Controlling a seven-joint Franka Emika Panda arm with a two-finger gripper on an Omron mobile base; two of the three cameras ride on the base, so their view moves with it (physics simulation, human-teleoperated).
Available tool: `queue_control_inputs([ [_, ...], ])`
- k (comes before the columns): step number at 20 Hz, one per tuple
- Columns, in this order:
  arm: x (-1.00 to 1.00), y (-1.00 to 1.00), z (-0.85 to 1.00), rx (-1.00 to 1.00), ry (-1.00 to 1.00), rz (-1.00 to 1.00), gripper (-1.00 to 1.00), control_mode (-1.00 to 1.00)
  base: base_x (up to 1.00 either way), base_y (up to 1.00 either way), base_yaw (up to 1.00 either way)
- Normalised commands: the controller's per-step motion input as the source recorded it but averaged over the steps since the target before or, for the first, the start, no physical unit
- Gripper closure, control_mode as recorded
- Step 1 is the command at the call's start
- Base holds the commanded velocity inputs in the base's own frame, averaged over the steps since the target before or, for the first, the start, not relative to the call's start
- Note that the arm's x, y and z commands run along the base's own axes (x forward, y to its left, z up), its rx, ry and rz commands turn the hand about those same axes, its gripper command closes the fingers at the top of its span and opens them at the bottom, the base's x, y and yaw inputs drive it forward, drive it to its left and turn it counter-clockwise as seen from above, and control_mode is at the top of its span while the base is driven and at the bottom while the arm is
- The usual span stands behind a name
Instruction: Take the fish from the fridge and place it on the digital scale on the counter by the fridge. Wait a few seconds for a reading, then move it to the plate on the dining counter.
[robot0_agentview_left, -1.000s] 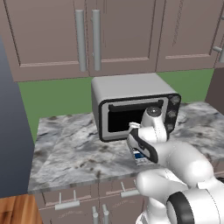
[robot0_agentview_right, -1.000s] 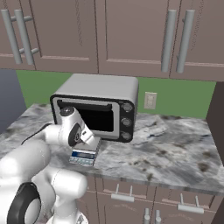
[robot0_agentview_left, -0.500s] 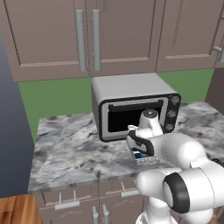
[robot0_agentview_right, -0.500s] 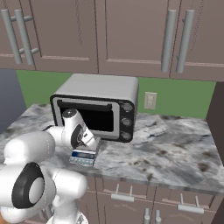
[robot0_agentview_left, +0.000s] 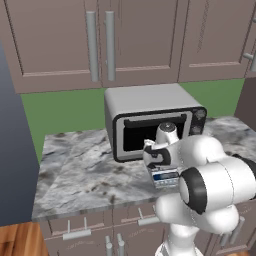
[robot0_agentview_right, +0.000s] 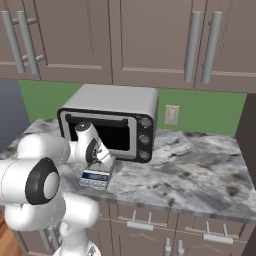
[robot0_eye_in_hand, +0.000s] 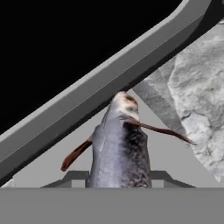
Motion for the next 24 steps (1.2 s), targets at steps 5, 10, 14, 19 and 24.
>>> queue_control_inputs([
  [5, 0.06, 0.00, -0.17, 0.00, 0.00, -0.02, -1.00, -1.00, 0.00, 0.00, 0.00],
  [10, -0.30, 0.00, -0.02, 0.00, -0.02, -0.02, -1.00, -1.00, 0.00, 0.00, 0.00],
  [14, -0.53, 0.00, 0.18, 0.01, -0.07, -0.01, -1.00, -1.00, 0.00, 0.00, 0.00],
  [19, -0.33, 0.00, 0.66, 0.04, -0.10, 0.00, -1.00, -1.00, 0.00, 0.00, 0.00],
  [24, -0.25, 0.00, 0.83, 0.05, -0.06, 0.00, -1.00, -1.00, 0.00, 0.00, 0.00],
])
